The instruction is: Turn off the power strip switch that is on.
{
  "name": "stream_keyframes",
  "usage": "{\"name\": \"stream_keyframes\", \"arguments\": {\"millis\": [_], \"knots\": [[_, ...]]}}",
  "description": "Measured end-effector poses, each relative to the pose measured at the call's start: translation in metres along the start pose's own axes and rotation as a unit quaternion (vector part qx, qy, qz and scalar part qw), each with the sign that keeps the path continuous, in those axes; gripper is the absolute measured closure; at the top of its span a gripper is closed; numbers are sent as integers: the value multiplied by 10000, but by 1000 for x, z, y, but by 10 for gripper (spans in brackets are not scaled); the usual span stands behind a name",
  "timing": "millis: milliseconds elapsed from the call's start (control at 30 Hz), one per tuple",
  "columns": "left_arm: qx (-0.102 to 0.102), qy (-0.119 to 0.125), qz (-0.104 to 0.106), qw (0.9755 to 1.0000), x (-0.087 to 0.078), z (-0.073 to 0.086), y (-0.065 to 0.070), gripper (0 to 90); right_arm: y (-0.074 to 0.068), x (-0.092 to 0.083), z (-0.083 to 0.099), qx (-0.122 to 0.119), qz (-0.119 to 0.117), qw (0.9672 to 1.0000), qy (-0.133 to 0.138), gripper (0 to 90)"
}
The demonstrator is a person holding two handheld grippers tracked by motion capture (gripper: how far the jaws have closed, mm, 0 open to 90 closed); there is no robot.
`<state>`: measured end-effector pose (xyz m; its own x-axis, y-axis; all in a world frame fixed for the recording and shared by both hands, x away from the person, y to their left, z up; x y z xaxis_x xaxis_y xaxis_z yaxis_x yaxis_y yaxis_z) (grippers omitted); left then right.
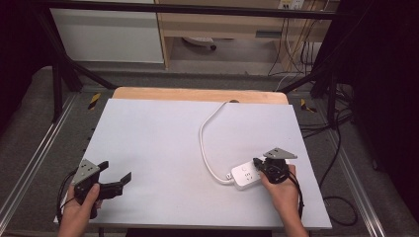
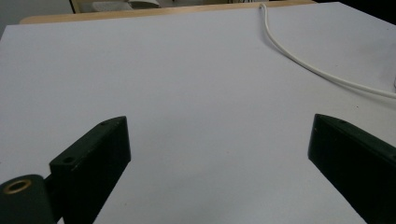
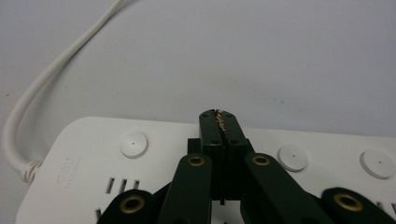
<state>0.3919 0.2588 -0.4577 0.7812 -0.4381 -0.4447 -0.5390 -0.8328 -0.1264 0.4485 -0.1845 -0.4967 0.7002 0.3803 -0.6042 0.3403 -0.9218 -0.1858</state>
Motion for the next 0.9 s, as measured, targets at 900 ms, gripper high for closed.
{"name": "stream_keyframes", "arguments": {"millis": [900], "knots": [[-7,11,0,10000,0,0,-1,56,1,-2,-3,251,-168,9995,76,900]]}}
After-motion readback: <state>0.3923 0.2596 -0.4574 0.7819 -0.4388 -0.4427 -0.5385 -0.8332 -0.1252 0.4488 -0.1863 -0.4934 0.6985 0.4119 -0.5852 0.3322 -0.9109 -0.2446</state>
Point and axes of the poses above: each handheld gripper's, and its own axes: x roughly forward along the jaws, z roughly out of its underside, y roughly to its right, the point moved 10 cm from there along x, roughly forward along the jaws, and after that the axes turned 13 degrees about x, right-handed, at the moved point
